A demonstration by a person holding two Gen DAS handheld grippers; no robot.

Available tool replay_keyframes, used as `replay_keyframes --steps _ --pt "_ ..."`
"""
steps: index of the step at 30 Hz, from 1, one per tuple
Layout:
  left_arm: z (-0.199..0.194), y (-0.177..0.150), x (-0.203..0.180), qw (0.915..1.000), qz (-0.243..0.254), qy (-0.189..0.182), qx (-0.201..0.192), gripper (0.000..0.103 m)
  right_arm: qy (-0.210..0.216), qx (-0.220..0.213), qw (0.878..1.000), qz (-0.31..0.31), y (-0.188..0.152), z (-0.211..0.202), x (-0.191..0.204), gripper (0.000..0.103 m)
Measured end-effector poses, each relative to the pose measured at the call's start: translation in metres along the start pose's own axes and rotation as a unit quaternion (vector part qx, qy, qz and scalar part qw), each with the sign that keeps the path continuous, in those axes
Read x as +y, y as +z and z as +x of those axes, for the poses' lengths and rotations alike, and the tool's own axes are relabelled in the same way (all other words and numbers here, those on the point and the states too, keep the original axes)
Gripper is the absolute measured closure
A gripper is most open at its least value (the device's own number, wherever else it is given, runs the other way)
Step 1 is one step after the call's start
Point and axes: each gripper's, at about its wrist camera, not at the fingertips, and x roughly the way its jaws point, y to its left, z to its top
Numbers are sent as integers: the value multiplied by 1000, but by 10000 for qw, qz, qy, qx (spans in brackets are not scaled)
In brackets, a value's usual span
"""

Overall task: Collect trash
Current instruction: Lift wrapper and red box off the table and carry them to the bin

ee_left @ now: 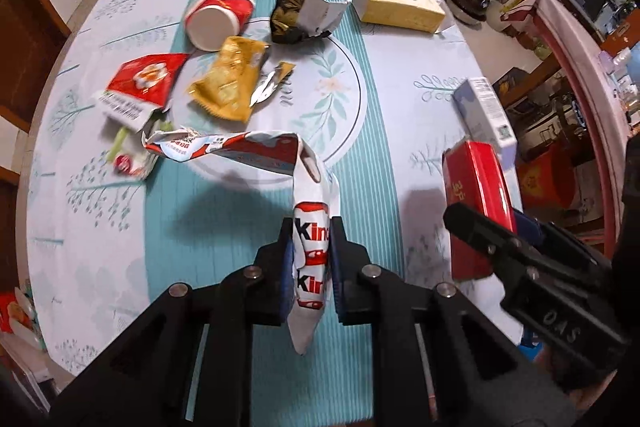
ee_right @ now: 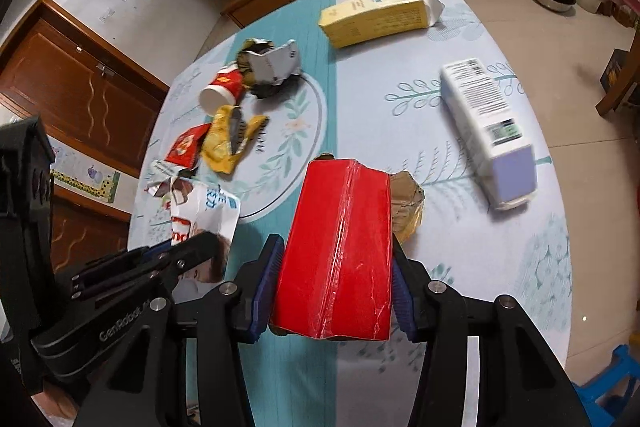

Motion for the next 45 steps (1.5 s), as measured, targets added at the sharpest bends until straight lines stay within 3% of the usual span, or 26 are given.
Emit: replay_keyframes --steps 9,17,26,37,45 --pt "-76 -71 36 9985 345 -275 -333 90 -126 -550 9981 233 -62 -56 44 54" --pt "-144 -150 81 9945 655 -397 -720 90 -237 -784 9966 131 -149 -95 110 54" --pt "-190 -224 125 9901 843 -550 -978 90 -408 -1068 9934 102 -246 -128 166 54" --pt "-175 -291 135 9918 885 -710 -593 90 -593 -590 9962 258 -350 -114 181 54" --pt "-115 -327 118 9938 866 -633 -304 90 -673 -32 9967 442 -382 -74 146 54"
